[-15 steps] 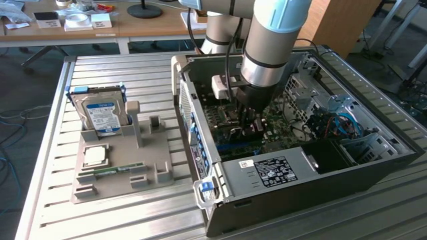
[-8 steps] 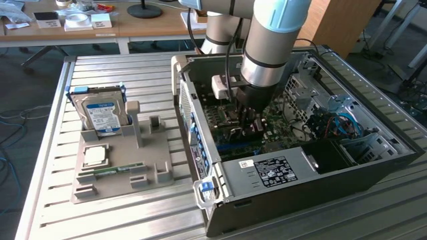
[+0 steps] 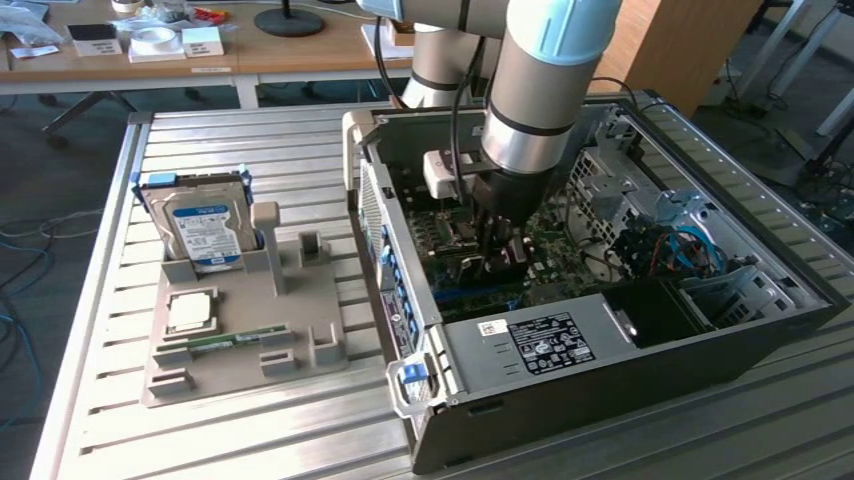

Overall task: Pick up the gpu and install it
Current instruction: 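Insert the gpu into the slot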

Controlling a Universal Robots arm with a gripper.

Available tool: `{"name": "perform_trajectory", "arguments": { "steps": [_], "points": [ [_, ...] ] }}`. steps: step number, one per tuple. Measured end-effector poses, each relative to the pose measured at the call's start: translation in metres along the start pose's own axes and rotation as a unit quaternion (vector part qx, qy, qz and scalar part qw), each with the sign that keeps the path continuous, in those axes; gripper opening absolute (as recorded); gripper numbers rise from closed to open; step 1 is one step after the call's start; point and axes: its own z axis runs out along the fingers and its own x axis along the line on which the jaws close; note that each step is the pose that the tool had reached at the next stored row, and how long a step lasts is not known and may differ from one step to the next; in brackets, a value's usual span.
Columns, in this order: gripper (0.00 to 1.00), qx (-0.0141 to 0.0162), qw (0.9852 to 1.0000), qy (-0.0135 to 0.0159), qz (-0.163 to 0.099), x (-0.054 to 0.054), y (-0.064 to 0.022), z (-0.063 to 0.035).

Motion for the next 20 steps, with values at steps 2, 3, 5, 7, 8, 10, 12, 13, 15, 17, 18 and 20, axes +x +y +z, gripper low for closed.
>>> {"name": "perform_trajectory", "arguments": {
  "steps": [2,3,5,7,8,10,12,13,15,17,18,20],
  "points": [
    [0.27,0.0,1.0,-0.0003,0.0,0.0,0.0,0.0001],
    [0.27,0.0,1.0,-0.0003,0.0,0.0001,0.0,-0.0001],
    [0.27,0.0,1.0,-0.0003,0.0,0.0001,0.0,-0.0002],
    [0.27,0.0,1.0,-0.0003,0.0,0.0001,0.0,-0.0003],
    [0.27,-0.0001,1.0,-0.0006,0.0,0.0001,0.0,-0.0003],
    [0.27,-0.0001,1.0,-0.0007,0.0,0.0001,0.0,-0.0003],
    [0.27,-0.0001,1.0,-0.0008,0.0,0.0001,0.0,0.0],
    [0.27,0.0,1.0,-0.0009,0.0,0.0001,0.0,0.0004],
    [0.27,0.0,1.0,-0.0009,0.0,0.0001,0.0,0.0012],
    [0.27,-0.0001,1.0,-0.0008,0.0,0.0001,0.0,0.0013],
    [0.27,-0.0002,1.0,-0.0012,0.0,0.0001,0.0,0.0013],
    [0.27,-0.0002,1.0,-0.0036,0.0,0.0001,0.0,0.0014]
  ]
}}
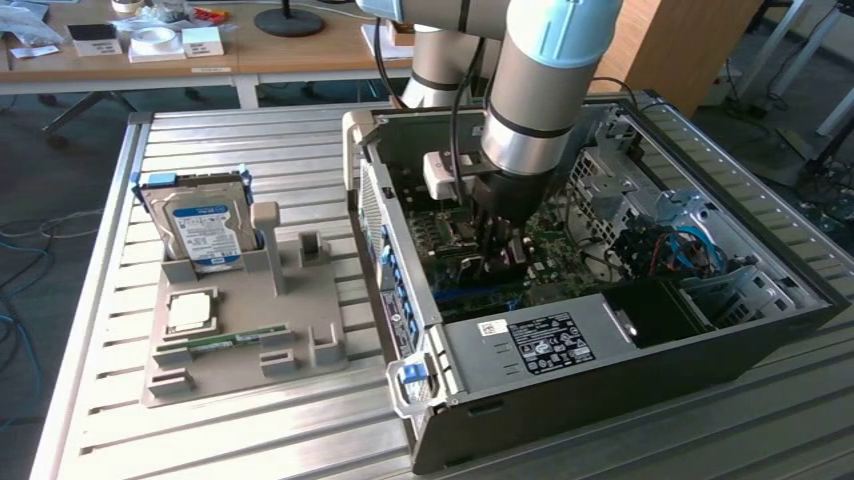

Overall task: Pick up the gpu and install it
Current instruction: 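Insert the gpu into the slot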

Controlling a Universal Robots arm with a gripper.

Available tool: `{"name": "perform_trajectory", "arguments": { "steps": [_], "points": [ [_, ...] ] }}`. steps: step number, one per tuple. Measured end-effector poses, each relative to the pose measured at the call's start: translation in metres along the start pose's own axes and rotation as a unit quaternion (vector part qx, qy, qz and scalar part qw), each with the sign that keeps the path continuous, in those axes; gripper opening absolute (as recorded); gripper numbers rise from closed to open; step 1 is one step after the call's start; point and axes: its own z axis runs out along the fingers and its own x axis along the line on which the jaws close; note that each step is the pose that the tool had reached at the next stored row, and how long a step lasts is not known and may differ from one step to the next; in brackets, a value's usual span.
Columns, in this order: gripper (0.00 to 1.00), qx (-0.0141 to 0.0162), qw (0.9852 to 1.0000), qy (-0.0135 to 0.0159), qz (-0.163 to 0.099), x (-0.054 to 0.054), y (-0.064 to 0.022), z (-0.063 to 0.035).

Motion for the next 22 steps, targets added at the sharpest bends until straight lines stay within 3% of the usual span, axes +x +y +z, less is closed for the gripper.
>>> {"name": "perform_trajectory", "arguments": {
  "steps": [3,22],
  "points": [
    [0.27,0.0,1.0,-0.0013,0.0,-0.0001,0.0,0.0001],
    [0.27,-0.0001,1.0,-0.0012,0.0,0.0002,0.0001,0.0043]
  ]
}}
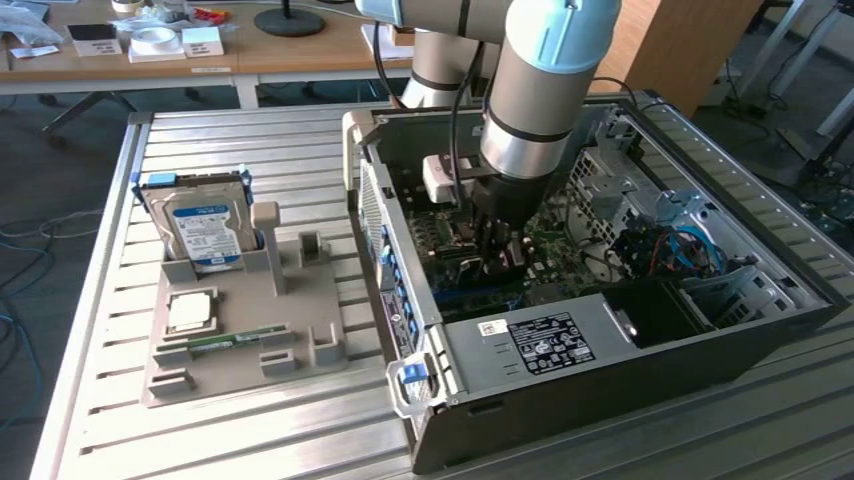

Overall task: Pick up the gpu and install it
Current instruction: 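Insert the gpu into the slot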

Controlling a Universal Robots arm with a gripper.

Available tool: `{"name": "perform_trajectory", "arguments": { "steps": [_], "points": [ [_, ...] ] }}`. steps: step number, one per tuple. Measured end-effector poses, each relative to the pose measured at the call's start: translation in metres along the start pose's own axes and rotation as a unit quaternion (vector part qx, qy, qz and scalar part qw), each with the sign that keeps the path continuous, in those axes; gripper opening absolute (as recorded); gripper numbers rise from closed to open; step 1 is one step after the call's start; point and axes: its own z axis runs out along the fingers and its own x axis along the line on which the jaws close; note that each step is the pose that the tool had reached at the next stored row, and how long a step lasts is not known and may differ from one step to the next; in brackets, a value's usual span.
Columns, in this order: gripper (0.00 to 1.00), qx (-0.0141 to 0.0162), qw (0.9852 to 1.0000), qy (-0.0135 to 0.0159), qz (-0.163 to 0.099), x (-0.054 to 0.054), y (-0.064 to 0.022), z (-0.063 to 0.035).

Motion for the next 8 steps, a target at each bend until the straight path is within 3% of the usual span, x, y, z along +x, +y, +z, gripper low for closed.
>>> {"name": "perform_trajectory", "arguments": {
  "steps": [8],
  "points": [
    [0.27,0.0,1.0,0.0,0.0,0.0,0.0002,0.0002]
  ]
}}
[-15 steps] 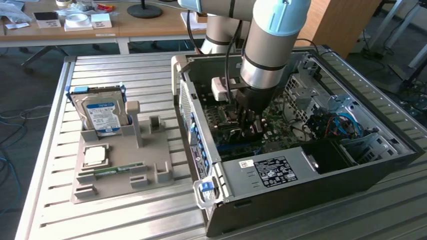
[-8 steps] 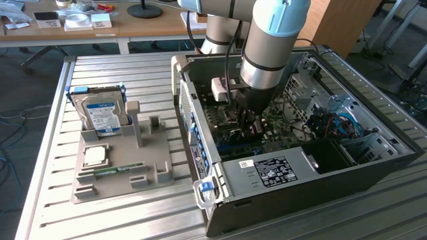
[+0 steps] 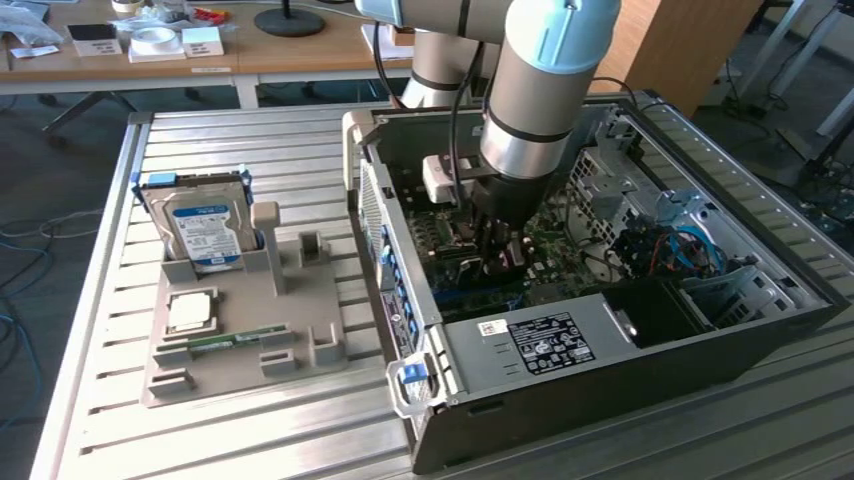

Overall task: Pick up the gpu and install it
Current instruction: 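Insert the gpu into the slot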

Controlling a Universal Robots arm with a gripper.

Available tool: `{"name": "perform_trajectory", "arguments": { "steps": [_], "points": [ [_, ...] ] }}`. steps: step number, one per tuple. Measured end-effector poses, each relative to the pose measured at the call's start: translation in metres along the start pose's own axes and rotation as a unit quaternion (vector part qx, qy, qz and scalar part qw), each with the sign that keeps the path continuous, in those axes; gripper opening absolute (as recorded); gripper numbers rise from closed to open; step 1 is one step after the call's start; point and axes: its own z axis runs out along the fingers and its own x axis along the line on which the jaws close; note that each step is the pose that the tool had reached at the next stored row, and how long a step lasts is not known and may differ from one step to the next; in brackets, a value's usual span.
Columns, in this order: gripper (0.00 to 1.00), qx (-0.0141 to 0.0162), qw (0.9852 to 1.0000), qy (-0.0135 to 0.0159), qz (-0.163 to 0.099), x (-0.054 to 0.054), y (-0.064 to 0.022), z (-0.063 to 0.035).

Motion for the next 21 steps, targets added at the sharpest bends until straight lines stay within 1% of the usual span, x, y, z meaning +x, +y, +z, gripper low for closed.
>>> {"name": "perform_trajectory", "arguments": {
  "steps": [21],
  "points": [
    [0.27,0.0,1.0,0.0001,0.001,0.0,0.0009,0.0032]
  ]
}}
